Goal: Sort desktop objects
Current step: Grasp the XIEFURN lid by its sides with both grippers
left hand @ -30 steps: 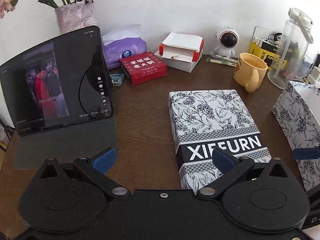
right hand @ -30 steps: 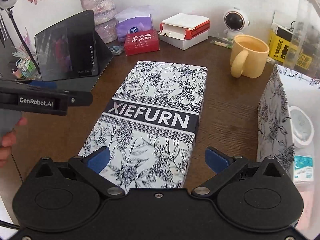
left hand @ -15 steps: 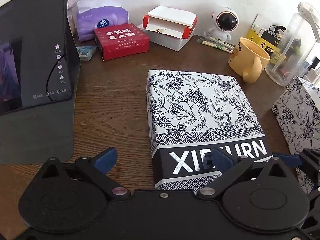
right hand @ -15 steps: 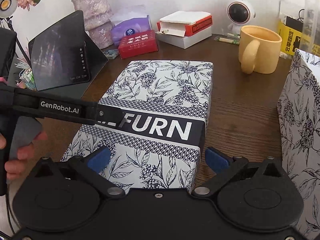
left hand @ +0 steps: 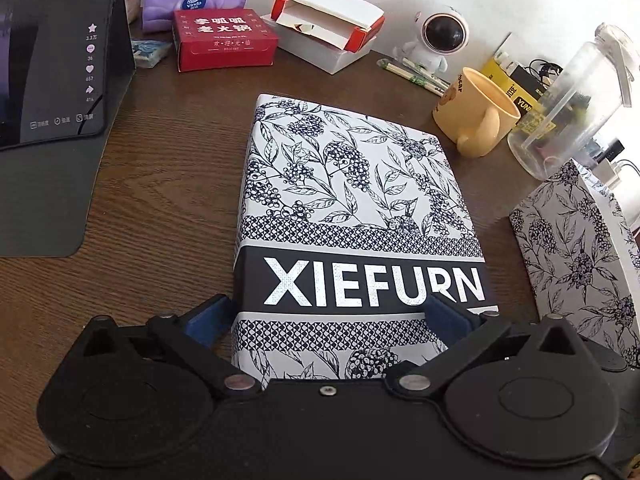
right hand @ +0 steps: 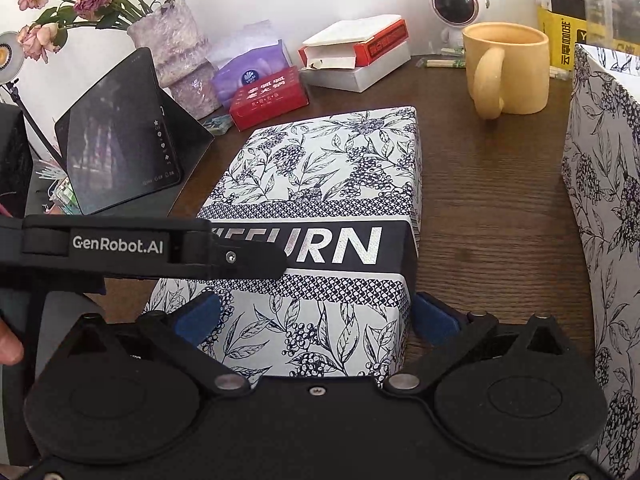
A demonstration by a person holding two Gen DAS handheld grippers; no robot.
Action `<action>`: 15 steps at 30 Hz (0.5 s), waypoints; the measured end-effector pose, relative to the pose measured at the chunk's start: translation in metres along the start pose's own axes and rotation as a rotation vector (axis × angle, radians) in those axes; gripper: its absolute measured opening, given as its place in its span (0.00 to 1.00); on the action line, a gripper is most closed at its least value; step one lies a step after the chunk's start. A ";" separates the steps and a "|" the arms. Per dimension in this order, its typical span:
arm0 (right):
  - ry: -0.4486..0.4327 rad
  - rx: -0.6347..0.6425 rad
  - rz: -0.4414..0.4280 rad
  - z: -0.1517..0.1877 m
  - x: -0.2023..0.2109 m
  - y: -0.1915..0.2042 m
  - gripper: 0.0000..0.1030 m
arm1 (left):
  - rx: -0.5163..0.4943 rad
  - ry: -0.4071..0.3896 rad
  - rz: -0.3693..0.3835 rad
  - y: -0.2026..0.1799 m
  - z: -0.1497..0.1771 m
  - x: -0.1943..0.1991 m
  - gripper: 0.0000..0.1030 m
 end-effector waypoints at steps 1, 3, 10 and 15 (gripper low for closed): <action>-0.001 -0.006 -0.004 0.000 0.000 -0.001 1.00 | 0.008 0.000 0.000 0.000 0.000 0.000 1.00; -0.004 -0.018 -0.012 0.000 0.000 -0.002 1.00 | 0.018 0.003 -0.001 0.001 0.001 0.001 1.00; 0.004 -0.028 -0.027 -0.006 -0.008 -0.001 1.00 | 0.039 -0.012 -0.024 -0.001 0.003 0.001 1.00; -0.016 -0.006 -0.031 -0.002 -0.002 0.007 1.00 | 0.061 -0.009 -0.075 -0.008 0.006 0.007 1.00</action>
Point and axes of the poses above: each gripper's, at about its wrist camera, not at the fingertips, and x roughly against the way its jaws point, y to its left, z to its underside, the point moved 8 cm from there along -x, roughly the way its jaws point, and after that the axes turned 12 degrees about -x, right-handed, at the moved point
